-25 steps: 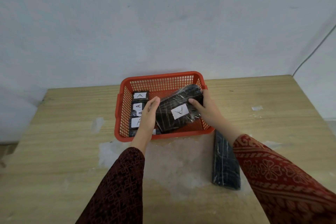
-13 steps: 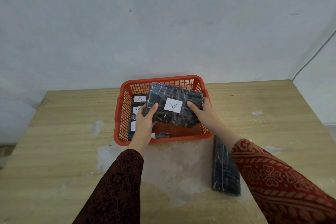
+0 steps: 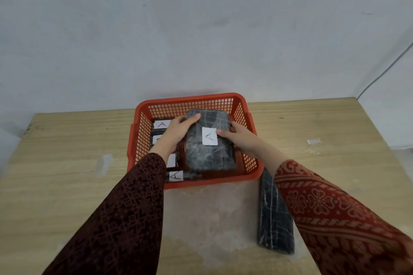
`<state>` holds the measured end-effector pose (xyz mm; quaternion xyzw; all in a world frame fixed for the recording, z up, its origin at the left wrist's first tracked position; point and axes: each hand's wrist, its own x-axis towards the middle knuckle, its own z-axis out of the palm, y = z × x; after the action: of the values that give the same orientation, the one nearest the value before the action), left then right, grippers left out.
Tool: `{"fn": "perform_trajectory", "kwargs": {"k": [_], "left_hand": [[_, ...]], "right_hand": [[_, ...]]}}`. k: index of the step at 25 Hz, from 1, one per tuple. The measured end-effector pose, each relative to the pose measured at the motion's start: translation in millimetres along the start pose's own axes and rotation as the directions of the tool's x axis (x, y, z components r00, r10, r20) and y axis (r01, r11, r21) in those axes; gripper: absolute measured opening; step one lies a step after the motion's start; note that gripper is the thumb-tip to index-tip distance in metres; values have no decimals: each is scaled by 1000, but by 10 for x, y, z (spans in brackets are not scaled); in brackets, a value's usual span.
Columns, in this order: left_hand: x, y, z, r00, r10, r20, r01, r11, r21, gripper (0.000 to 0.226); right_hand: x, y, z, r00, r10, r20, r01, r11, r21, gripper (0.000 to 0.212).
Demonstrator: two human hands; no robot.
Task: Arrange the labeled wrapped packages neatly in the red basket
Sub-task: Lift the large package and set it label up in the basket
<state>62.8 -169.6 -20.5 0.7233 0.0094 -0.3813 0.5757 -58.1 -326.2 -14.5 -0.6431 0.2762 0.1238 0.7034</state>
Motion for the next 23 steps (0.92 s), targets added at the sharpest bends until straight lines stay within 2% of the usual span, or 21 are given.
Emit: {"fn": "perform_trajectory", "kwargs": {"k": [4, 8, 10, 12, 14, 16, 19, 21, 23], "left_hand": [[59, -238, -61, 992, -16, -121, 19, 1000, 21, 30], [88, -481, -20, 967, -35, -252, -5, 988, -156, 42], [128, -478, 53, 930, 25, -366, -83, 986, -144, 49], [188, -439, 136, 915, 117, -385, -124, 992, 8, 56], [234, -420, 229, 926, 195, -323, -162, 979, 127, 71], [231, -460, 310, 924, 305, -232, -240, 932, 272, 82], [217, -554, 375, 901, 403, -160, -300, 846, 440, 78], [201, -548, 393, 886, 426, -183, -271, 796, 542, 72], [130, -483, 456, 844, 498, -200, -258, 703, 663, 62]], "right_hand": [[145, 206, 154, 965, 70, -253, 48, 900, 434, 65], [263, 336, 384, 904, 169, -392, 143, 744, 652, 72], [299, 330, 415, 887, 249, -388, 123, 683, 720, 67], [325, 317, 367, 885, 280, -371, 67, 712, 699, 57], [335, 305, 278, 893, 265, -365, 64, 727, 683, 47], [299, 281, 236, 906, 219, -361, 100, 720, 687, 46], [151, 249, 266, 932, 130, -338, 115, 779, 616, 49], [-77, 293, 277, 937, 40, -347, 126, 888, 443, 51], [-442, 450, 230, 903, -136, -408, 193, 976, 102, 47]]}}
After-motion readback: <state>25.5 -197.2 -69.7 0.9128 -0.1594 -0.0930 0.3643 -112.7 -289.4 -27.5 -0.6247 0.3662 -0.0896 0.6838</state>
